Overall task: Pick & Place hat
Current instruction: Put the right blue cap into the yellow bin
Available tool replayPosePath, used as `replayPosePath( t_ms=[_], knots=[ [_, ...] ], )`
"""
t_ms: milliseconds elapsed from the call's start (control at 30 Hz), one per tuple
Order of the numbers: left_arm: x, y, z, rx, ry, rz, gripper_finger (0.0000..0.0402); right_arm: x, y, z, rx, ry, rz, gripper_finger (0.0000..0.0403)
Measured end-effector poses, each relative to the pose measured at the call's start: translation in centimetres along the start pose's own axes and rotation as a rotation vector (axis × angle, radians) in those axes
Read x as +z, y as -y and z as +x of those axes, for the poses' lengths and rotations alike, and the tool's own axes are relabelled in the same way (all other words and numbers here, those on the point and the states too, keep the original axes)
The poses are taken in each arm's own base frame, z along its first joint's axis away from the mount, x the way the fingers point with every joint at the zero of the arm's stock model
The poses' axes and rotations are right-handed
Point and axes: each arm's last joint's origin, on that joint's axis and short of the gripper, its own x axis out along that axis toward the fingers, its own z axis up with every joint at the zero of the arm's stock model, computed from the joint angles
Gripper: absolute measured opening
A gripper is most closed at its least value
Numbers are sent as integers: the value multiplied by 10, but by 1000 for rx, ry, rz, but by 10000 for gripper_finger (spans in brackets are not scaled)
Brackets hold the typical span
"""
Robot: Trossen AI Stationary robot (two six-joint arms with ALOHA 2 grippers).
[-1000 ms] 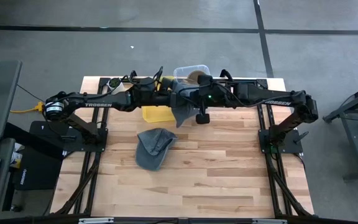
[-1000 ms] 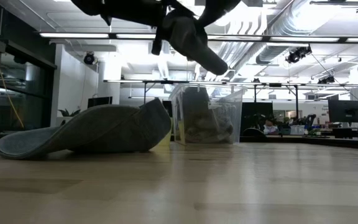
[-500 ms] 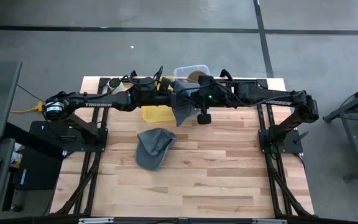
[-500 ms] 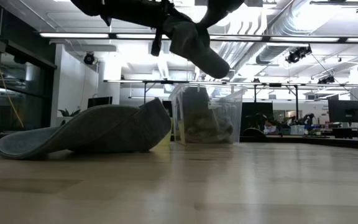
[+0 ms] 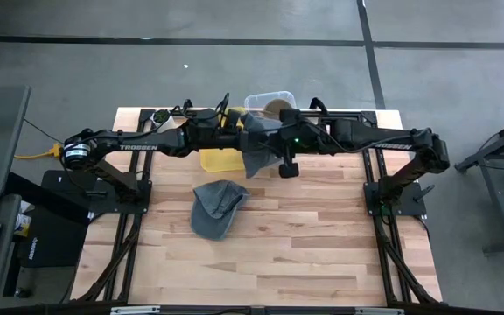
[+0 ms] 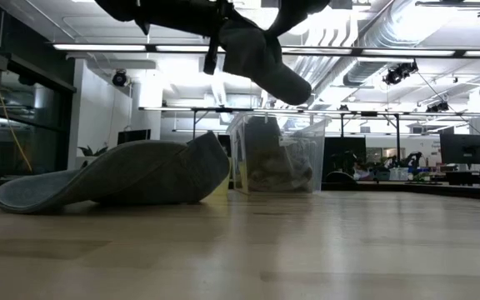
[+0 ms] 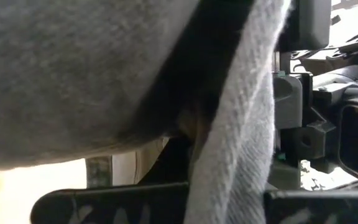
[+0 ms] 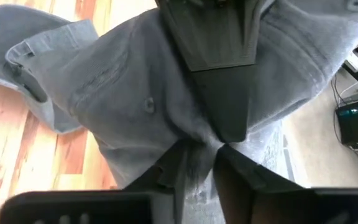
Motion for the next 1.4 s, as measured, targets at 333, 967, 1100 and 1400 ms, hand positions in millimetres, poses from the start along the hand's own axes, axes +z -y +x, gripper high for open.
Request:
replayPosePath(
  t_ms=[333, 967, 1100, 1400],
  knots=[
    [0, 1, 0, -16, -5, 12, 1, -6, 6, -19, -67, -29, 26, 148],
    [23, 6, -21, -14, 47, 76, 0, -29, 17, -84, -57, -28, 300, 161],
    [32, 11, -34, -5, 58, 130, 0, -32, 18, -95, -36, -12, 335, 161],
    [49, 21, -73, 40, 59, 225, 0, -33, 19, -98, -18, -3, 338, 161]
  ],
)
